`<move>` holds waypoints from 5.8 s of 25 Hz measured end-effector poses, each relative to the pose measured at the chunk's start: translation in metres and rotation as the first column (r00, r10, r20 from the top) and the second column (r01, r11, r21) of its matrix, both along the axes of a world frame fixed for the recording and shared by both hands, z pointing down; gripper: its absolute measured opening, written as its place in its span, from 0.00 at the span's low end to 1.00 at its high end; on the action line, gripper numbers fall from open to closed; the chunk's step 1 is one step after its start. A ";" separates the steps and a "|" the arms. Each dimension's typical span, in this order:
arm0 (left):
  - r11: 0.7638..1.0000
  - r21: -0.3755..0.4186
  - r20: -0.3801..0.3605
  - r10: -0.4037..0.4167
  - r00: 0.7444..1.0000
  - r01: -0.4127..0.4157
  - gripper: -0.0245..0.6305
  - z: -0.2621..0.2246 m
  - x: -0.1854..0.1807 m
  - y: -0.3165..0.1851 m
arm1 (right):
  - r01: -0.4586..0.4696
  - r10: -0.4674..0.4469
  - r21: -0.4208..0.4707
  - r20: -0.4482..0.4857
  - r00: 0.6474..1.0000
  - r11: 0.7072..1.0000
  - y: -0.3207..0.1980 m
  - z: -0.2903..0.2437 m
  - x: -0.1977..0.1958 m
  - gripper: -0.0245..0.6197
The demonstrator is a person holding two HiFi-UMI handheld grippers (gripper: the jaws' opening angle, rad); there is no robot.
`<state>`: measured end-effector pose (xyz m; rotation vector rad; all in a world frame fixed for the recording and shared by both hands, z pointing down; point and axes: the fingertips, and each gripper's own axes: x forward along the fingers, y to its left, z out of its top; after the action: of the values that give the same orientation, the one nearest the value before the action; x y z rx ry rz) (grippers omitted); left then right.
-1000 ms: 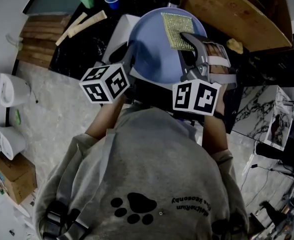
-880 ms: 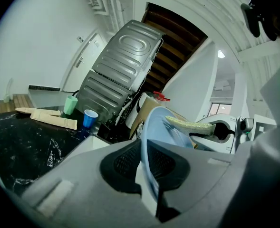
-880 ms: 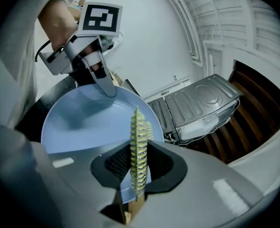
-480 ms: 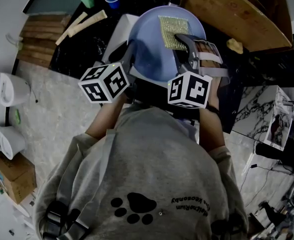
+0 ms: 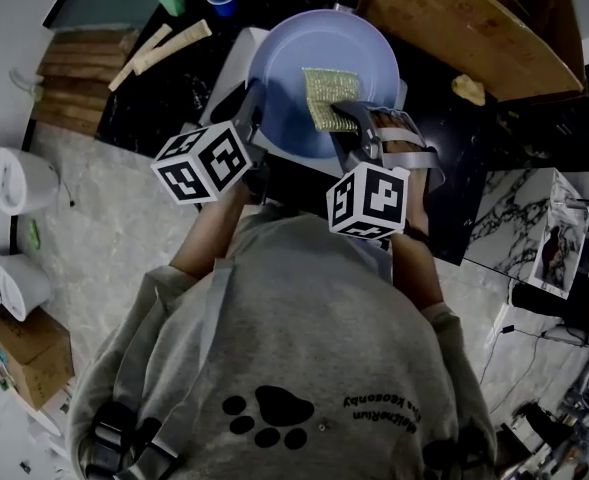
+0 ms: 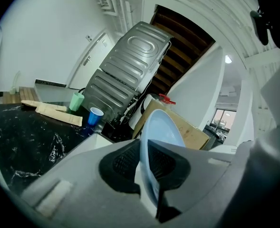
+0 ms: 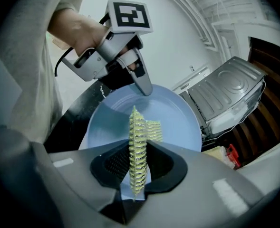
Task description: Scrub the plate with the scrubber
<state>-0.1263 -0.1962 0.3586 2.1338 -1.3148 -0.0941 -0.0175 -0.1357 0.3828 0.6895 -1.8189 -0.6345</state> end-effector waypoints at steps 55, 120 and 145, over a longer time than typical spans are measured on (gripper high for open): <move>0.996 -0.012 -0.006 0.092 0.996 -0.092 0.07 -0.003 0.012 0.012 | 0.187 -0.037 0.385 -0.365 0.930 0.904 -0.015 -0.067 0.056 0.15; 0.998 -0.066 -0.075 0.006 0.997 -0.011 0.09 0.019 0.001 -0.008 | 0.423 -0.093 -0.520 0.545 0.834 0.742 0.099 -0.015 -0.033 0.15; 0.947 -0.309 0.035 0.109 0.993 -0.093 0.08 0.119 0.002 -0.022 | 0.231 0.272 -0.477 0.766 0.583 0.848 0.021 -0.021 0.003 0.15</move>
<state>-0.1242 -0.2186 0.4780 1.9421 -1.1603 0.1975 -0.0147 -0.1144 0.3613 0.6510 -2.6870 0.3475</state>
